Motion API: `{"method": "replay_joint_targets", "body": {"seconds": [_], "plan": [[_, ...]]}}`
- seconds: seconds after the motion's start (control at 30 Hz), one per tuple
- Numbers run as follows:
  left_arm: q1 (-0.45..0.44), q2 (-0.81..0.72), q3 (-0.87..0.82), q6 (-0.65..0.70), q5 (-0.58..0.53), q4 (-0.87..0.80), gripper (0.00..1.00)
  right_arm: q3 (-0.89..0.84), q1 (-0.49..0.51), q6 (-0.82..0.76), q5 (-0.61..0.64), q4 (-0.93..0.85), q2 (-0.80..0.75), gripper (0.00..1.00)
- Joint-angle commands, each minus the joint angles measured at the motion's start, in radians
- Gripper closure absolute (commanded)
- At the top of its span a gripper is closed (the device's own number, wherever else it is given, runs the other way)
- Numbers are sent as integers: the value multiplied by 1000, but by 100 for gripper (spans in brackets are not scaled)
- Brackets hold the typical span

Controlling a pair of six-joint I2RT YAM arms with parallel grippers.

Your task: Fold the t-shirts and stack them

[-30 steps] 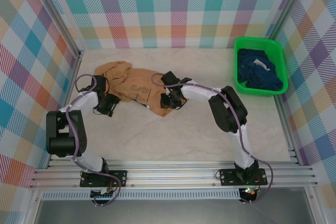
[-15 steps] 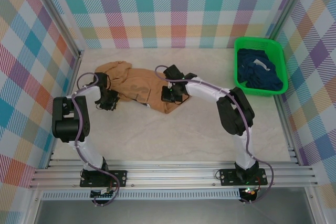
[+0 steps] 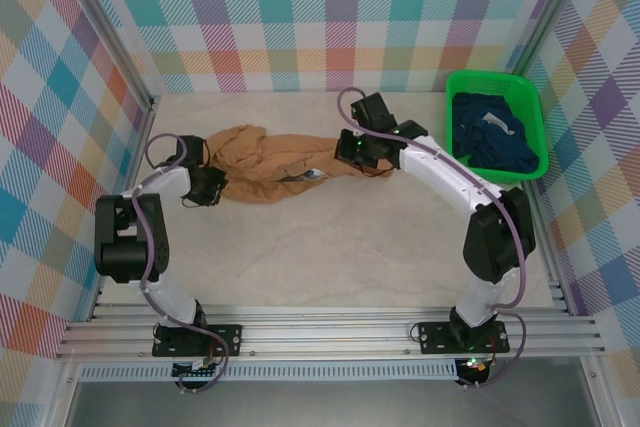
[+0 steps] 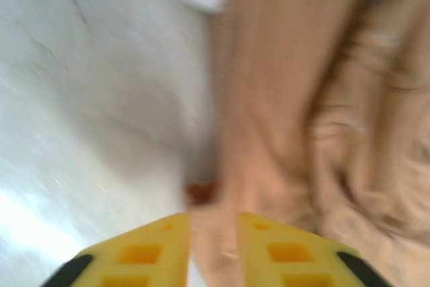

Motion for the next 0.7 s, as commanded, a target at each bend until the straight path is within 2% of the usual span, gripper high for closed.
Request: {"method": "replay_joint_targets", "body": {"seconds": [0.0,0.2,0.33,0.47,0.67], "plan": [[-125,-87,8,-3,48,-69,64,61,-25,-1,7,-46,-33,100],[-365,-125,-16,-47,-33,-70,55,146,-79,-5,-30,-105,0,100],[-485,-88,0,31,-127,-59,51,215,-127,13,-67,-163,39,100],[-544,21,65,153,-209,-69,41,273,-153,9,-106,-202,65,100],[-626,237,261,343,-315,-120,38,291,-173,13,-144,-236,79,100]]}}
